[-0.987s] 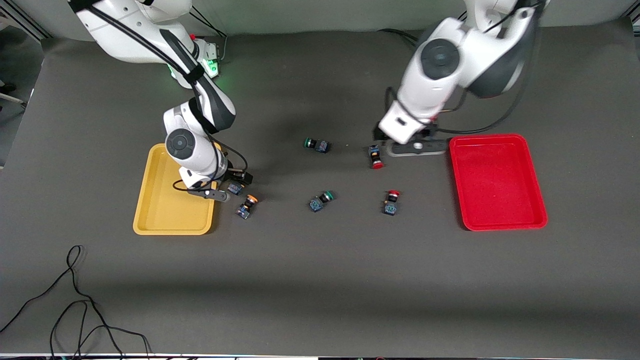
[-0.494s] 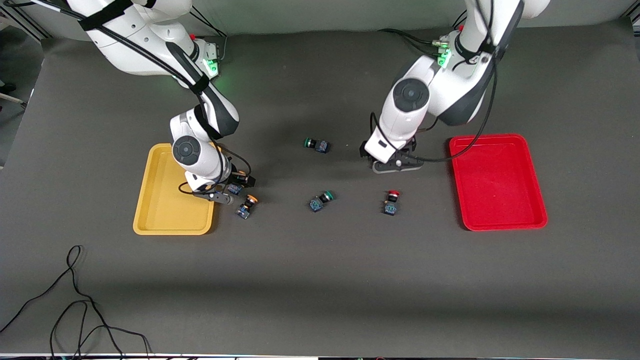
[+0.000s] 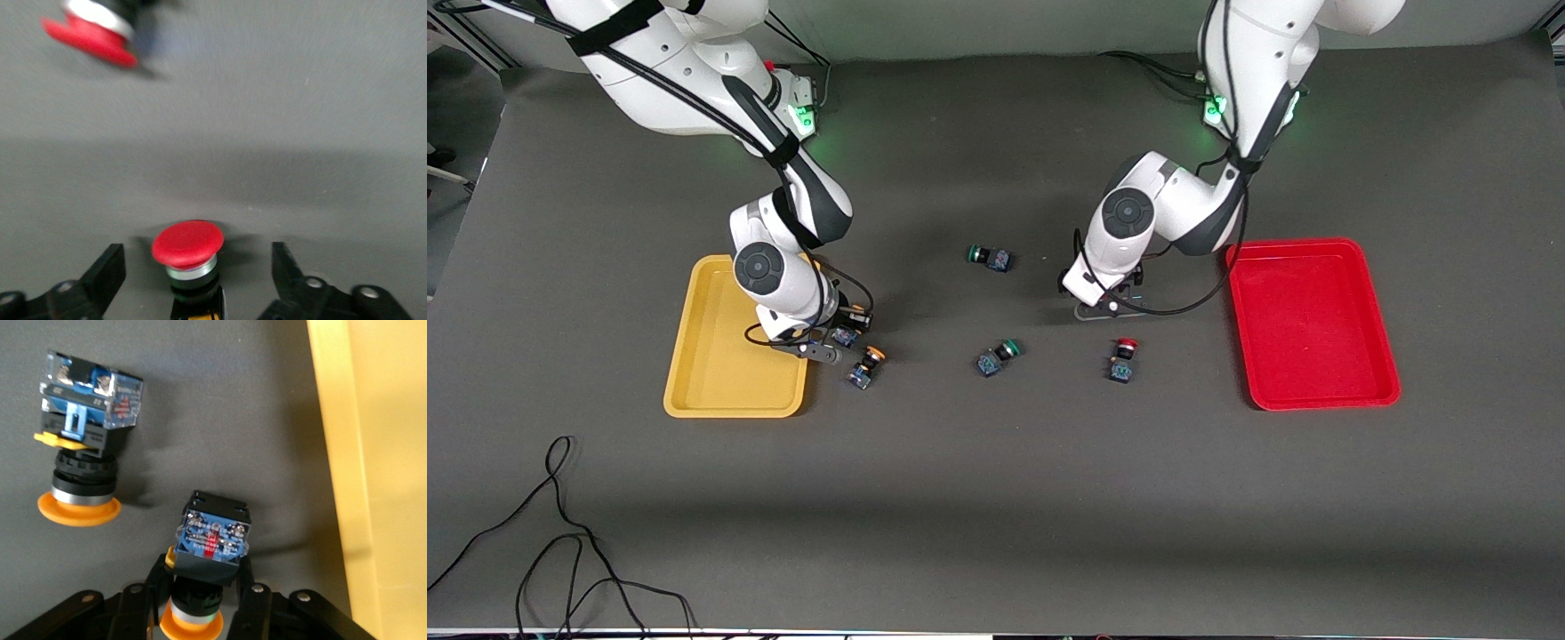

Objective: Place red and yellow buttons in trays

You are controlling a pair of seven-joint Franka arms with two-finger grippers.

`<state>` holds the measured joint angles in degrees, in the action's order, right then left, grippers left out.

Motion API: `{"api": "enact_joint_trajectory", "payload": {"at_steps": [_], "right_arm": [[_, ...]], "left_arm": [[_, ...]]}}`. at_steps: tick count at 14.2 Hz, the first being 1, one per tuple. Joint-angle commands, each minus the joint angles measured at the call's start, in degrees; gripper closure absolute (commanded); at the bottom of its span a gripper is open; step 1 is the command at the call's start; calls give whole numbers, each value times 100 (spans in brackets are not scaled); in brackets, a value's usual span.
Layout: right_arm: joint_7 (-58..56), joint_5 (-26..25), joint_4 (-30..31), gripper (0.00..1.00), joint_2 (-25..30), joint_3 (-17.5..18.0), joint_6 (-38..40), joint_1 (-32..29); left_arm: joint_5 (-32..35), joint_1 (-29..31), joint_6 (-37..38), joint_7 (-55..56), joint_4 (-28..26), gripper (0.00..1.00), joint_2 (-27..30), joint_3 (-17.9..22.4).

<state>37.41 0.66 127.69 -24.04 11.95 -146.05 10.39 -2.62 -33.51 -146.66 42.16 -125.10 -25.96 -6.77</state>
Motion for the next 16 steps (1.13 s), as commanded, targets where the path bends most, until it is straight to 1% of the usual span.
{"api": "enact_joint_trajectory", "payload": {"at_steps": [1,2,3,5,6,8,10,11,12,13,14,16], "right_arm": [[153,4,-104,80,416,53,513,-10],[135,4,-165,80,583,53,864,-10],[100,4,-218,80,793,44,1172,-19],[-48,-48,-192,80,1102,-35,1622,-63],[-250,-144,-140,80,1190,-96,1650,-133],[-706,-197,9,80,1313,-420,1746,-160],[-1425,-215,212,80,1367,-920,1712,-160],[-1725,-215,230,75,1349,-1123,1694,-160],[-1920,-215,230,59,1323,-1238,1685,-169],[-1956,-215,230,14,1314,-1274,1685,-169],[-1948,-215,221,0,1314,-1274,1694,-177],[-1869,-146,125,0,1314,-1240,1694,-169]], "left_arm": [[16,-112,58,135,-50,45,117,70],[16,-112,84,144,-41,68,135,70],[16,-103,119,144,-15,77,153,70],[16,-59,496,118,46,83,319,79],[16,-50,698,91,99,85,450,97],[-36,72,1364,39,361,85,758,114],[-63,274,2304,-101,791,85,1109,97],[-63,397,2665,-198,968,85,1259,97],[-72,546,2956,-434,1022,85,1443,97],[-185,756,3159,-793,996,85,1706,105],[-343,1028,3361,-1197,926,85,1935,123],[-371,1748,3774,-1900,751,85,2270,132]]}}
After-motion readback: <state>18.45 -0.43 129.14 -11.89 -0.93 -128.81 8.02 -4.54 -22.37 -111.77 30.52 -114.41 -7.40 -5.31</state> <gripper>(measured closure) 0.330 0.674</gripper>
